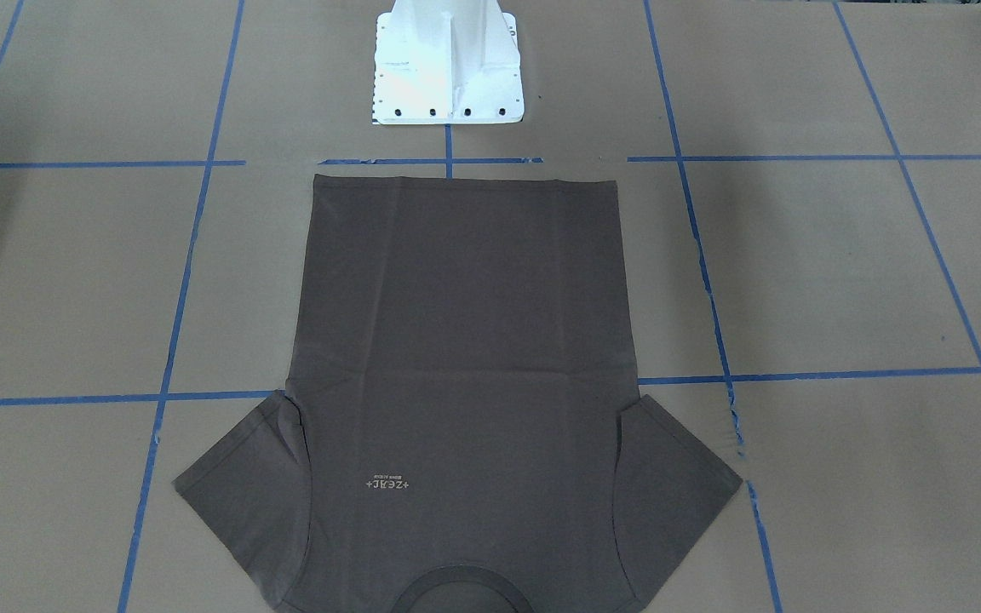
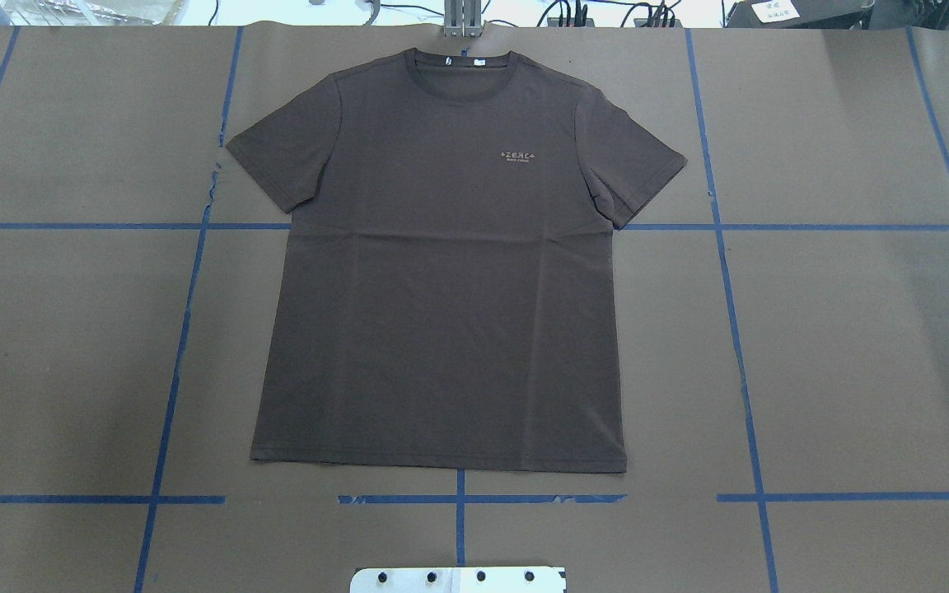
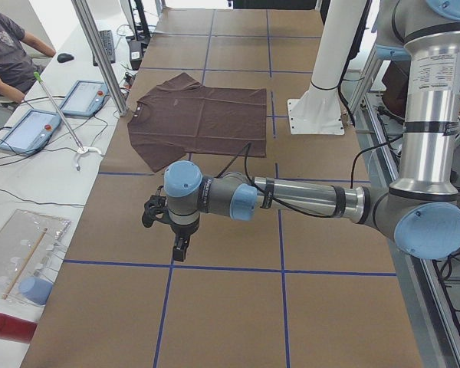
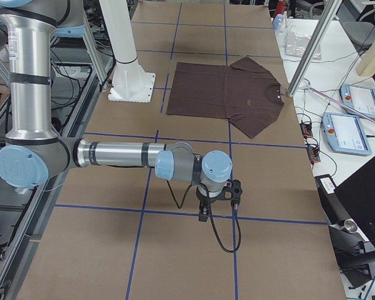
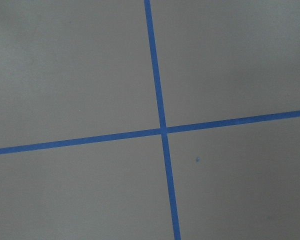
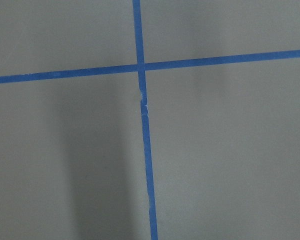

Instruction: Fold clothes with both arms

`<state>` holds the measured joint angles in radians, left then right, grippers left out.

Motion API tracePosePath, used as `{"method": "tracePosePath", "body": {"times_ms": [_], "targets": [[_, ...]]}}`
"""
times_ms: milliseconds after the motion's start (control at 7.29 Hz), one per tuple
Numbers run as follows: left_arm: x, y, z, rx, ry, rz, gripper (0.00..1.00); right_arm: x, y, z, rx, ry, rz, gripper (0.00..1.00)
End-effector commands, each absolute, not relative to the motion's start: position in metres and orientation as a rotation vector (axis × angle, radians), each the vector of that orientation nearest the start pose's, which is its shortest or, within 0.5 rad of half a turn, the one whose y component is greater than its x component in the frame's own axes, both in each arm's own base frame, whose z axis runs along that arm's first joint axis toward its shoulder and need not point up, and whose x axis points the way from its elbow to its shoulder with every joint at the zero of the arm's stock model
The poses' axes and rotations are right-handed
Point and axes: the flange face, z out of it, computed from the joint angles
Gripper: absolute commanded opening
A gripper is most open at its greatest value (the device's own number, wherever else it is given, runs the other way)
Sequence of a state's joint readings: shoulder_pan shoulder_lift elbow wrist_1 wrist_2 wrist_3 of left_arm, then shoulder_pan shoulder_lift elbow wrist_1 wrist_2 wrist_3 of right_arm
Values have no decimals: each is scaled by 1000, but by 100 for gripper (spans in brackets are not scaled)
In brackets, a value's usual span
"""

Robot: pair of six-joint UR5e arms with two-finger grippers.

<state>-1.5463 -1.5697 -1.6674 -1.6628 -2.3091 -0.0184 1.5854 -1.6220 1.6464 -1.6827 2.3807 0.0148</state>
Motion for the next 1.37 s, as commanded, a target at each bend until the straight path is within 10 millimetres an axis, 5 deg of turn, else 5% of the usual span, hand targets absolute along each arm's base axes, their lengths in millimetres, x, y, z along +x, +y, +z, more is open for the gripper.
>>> {"method": "tracePosePath", "body": {"times_ms": [0, 137, 274, 411, 548, 685, 960, 1097, 1234], "targets": [[-55, -504, 599, 173, 739, 77, 100, 68, -473, 633, -41, -814, 51, 100], [-54, -509, 590, 192, 736, 86, 100, 68, -481, 619, -16, -824, 41, 100], [-51, -521, 551, 274, 747, 124, 100, 66, -505, 614, -8, -825, 38, 100], [-50, -528, 522, 386, 744, 172, 100, 48, -537, 571, 62, -868, -22, 100], [-50, -528, 512, 507, 740, 217, 100, 11, -555, 551, 41, -903, -5, 100], [-48, -524, 513, 532, 755, 227, 100, -24, -591, 504, 22, -918, 55, 100], [-28, -532, 505, 526, 774, 239, 100, -122, -611, 477, 31, -955, -65, 100], [-14, -542, 498, 515, 784, 234, 100, -134, -623, 497, 86, -964, -99, 100], [-7, -546, 492, 511, 795, 229, 100, -151, -655, 501, 126, -966, -107, 100]]}}
